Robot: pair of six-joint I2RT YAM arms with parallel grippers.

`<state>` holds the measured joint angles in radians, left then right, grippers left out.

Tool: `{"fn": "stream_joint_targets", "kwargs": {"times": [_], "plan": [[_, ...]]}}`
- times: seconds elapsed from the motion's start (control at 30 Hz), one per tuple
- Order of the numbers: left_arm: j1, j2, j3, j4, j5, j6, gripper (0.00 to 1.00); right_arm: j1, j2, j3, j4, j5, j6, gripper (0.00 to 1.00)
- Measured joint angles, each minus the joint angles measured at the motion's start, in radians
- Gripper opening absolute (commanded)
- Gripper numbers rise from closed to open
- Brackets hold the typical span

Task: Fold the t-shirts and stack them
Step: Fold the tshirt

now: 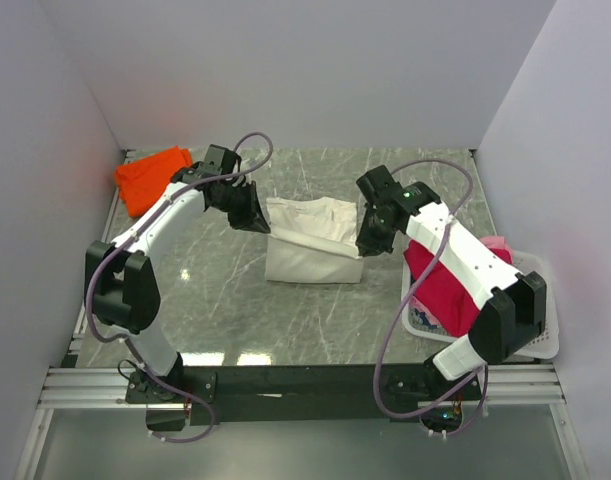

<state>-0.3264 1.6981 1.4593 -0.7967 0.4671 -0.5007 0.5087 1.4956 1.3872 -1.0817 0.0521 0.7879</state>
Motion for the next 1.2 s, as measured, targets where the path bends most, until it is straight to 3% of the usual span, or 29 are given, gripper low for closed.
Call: {"fn": "stream_joint_targets", "kwargs": {"times": [1.2], "plan": [[0.098, 0.397, 0.321, 0.108, 0.068, -0.044, 0.00, -0.174, 0.523, 0.495, 0.018, -0.018, -0.233, 0.00]]}}
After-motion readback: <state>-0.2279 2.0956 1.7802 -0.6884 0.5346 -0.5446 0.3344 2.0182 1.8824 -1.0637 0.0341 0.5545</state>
